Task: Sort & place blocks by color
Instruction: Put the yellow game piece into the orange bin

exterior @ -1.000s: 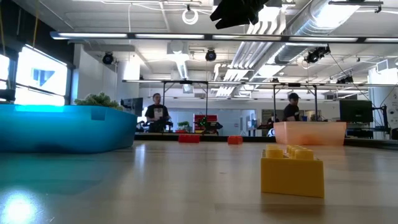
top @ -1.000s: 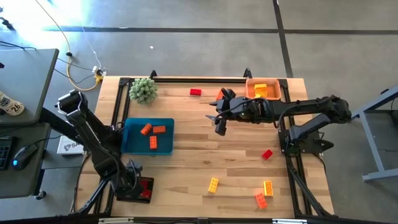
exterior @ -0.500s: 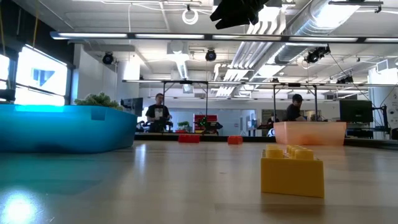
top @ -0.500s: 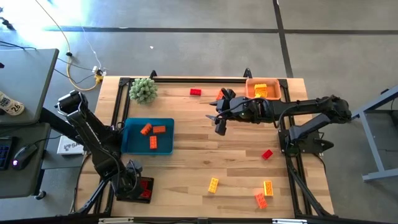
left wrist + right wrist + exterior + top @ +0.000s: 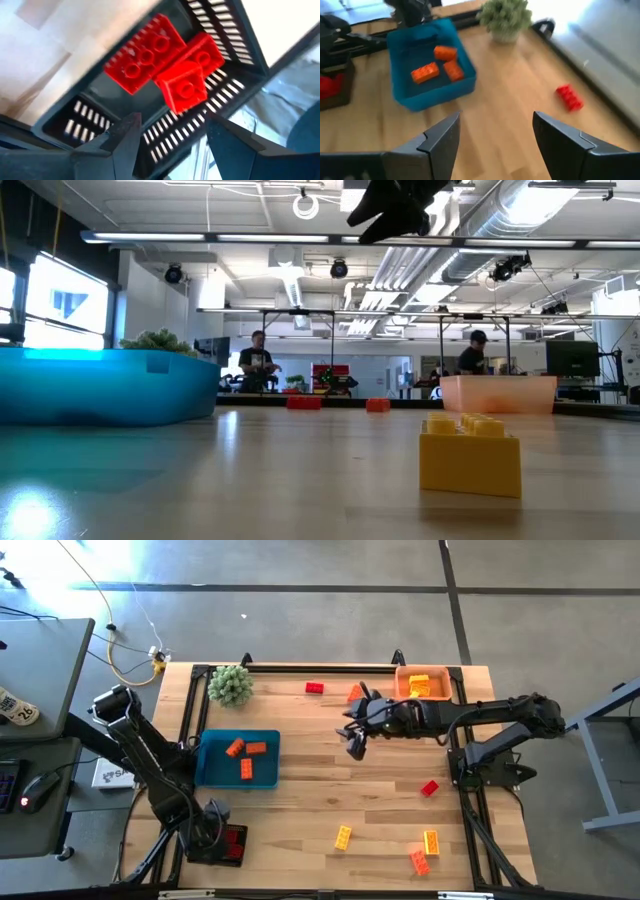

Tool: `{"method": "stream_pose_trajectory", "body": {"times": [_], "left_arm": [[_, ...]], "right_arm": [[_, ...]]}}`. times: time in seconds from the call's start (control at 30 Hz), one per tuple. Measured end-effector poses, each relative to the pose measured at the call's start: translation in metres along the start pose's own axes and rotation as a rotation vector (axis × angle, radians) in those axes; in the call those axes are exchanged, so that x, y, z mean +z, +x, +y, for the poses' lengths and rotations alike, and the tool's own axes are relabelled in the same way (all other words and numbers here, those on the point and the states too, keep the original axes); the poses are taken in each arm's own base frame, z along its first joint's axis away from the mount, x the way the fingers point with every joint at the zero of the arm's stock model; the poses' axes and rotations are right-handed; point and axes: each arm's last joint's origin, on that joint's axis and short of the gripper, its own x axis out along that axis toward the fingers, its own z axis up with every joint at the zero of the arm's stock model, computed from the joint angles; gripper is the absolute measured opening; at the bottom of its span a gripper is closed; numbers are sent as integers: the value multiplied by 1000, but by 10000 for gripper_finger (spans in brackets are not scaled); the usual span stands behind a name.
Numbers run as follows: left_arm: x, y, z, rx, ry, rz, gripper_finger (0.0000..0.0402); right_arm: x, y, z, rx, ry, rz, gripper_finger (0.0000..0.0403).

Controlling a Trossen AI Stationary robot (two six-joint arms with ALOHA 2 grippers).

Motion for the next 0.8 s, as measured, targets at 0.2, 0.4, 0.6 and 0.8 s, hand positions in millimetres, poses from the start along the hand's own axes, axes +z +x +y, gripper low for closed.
{"method": "stream_pose_trajectory", "body": {"times": [0.2, 0.4, 0.6, 0.8], "left_arm": [[3, -5, -1, -22, 46, 53, 206], [16, -20, -1, -93, 90, 39, 206], [34, -36, 0, -165, 117, -32, 205], [57, -52, 4, -217, 148, -157, 205]], "right_arm": [[-11, -1, 2, 120, 126, 147, 236], [-23, -5, 8, 231, 140, 304, 236], [-33, -11, 20, 242, 154, 381, 236], [-42, -19, 32, 219, 275, 468, 236]]}}
